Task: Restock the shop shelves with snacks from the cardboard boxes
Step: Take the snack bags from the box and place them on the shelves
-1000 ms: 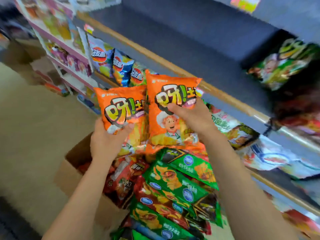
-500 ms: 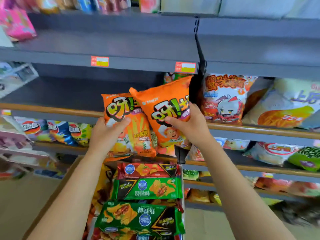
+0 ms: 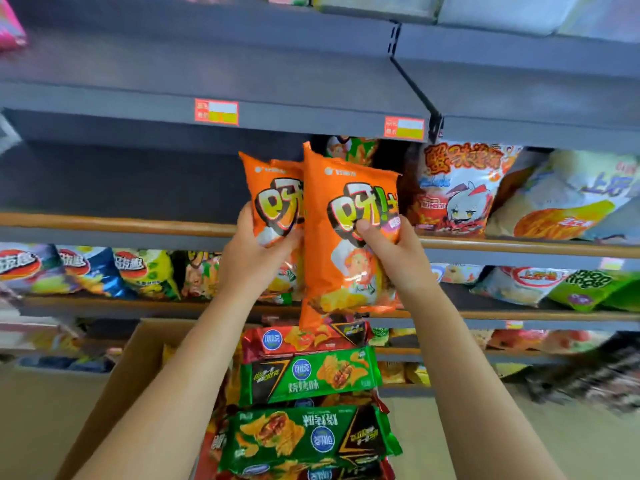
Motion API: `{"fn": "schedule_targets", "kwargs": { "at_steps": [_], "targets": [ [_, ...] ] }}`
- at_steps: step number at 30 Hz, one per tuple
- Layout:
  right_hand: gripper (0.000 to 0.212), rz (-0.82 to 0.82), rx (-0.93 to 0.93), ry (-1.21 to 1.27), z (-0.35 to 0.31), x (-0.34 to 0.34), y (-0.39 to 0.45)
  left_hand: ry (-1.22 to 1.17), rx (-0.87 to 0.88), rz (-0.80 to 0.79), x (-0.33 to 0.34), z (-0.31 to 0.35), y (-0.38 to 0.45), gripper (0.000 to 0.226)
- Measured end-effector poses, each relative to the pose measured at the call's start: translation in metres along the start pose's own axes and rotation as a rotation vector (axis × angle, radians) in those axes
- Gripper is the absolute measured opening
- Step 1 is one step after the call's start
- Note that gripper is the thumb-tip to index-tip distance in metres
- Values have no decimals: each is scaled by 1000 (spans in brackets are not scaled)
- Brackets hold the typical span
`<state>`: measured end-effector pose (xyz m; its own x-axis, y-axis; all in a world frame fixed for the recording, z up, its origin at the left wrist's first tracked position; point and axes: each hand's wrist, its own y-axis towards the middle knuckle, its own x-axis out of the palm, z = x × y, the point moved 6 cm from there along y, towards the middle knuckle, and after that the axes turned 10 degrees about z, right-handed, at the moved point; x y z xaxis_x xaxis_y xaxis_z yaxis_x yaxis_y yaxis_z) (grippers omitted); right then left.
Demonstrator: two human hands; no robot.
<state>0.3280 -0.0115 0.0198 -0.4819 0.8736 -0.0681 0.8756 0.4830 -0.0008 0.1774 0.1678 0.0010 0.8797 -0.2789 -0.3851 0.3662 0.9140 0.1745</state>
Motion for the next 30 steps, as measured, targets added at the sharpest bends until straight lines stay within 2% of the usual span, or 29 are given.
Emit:
{"fn": "schedule_targets", "kwargs": {
  "at_steps": [3,6,11,15,21,25,27,30],
  "targets": [
    [37,-8,26,-61,9,1,0,-34,-57,-74,16,-14,-2,62],
    [34,15,-41,-86,2,-7,-4,-119,-112,-96,25,-27,-5,62],
    [47,123,-283,9,-29,-12,-14,-135,-172,30,14,-31,-6,58],
    [59,171,-388,31,-37,-9,-24,-14,-175,118,-6,-32,-7,64],
    [60,208,-422,27,-32,0,1,48,-196,101,-12,-33,-5,69],
    [61,255,-444,-68,-7,14,26,62,-205,94,-9,-37,-2,72],
    [65,266,-413,-127,8,19,43,72,-205,84,-7,-39,-1,71],
    [55,271,-328,-120,17,21,73,77,-202,78,-6,-42,1,71]
  ]
}}
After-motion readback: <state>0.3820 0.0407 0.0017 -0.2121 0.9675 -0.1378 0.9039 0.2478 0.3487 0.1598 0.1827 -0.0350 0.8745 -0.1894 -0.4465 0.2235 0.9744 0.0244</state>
